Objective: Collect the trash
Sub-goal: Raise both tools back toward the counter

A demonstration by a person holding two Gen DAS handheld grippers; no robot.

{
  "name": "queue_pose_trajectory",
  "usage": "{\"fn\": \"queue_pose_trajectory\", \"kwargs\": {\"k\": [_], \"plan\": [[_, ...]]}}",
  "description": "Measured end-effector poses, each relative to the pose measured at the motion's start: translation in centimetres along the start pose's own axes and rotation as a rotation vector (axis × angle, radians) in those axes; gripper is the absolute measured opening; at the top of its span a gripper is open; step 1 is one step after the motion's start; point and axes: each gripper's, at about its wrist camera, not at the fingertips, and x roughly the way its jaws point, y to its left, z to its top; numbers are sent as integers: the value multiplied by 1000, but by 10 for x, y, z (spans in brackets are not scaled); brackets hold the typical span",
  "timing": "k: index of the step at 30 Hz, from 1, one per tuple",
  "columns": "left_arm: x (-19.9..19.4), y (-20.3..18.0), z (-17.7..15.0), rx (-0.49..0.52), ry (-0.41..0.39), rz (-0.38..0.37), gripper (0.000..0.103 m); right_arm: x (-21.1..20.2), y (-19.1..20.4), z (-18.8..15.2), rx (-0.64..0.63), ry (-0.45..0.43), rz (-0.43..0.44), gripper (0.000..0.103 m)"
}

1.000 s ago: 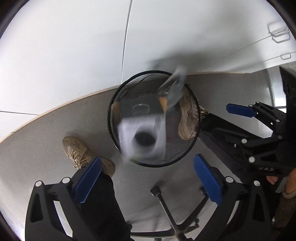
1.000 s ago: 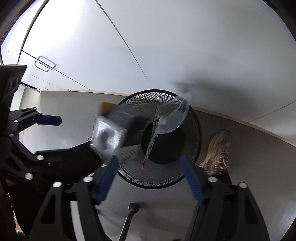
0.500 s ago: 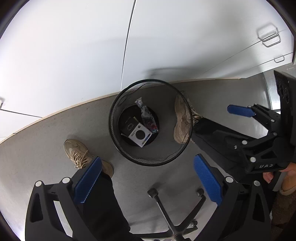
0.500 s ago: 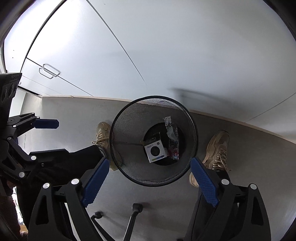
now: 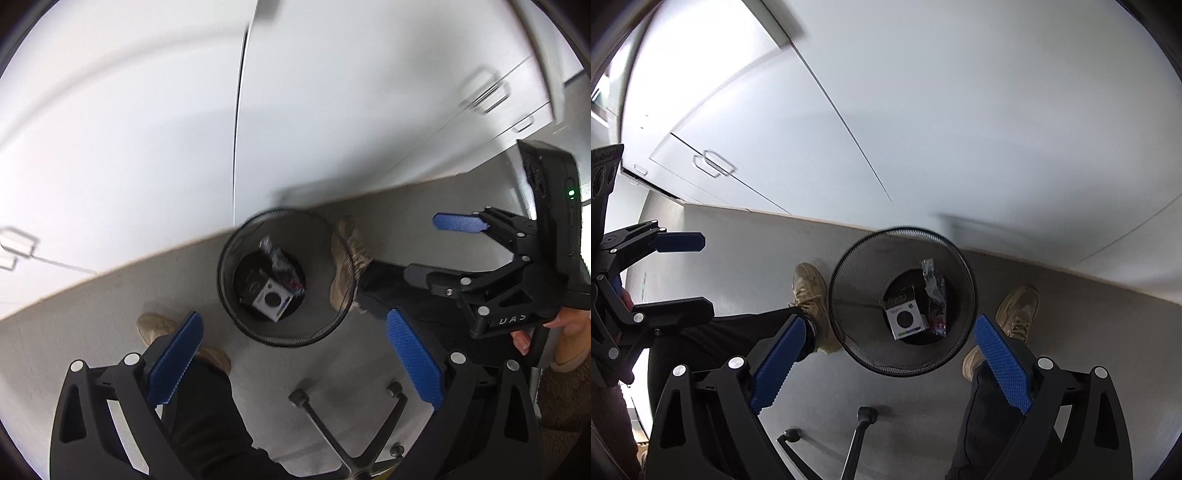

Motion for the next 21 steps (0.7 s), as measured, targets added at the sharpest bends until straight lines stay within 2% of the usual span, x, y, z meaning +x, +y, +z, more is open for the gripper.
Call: {"fn": "queue_pose_trajectory", "kwargs": {"k": [5,14,17,21], "plan": [[-64,-17,7,63,-116,9,99,-57,19,14,-75,-101,11,95],[-174,-43,21,158,-331,-39,99,-156,47,32,-199,-293,20,97],[-211,-49,28,201,-414,-24,99,-185,50,39,-226,-352,10,97],[-248,-48,45,204,-505,14,99,-219,53,50,-259,-425,-20,98]]}}
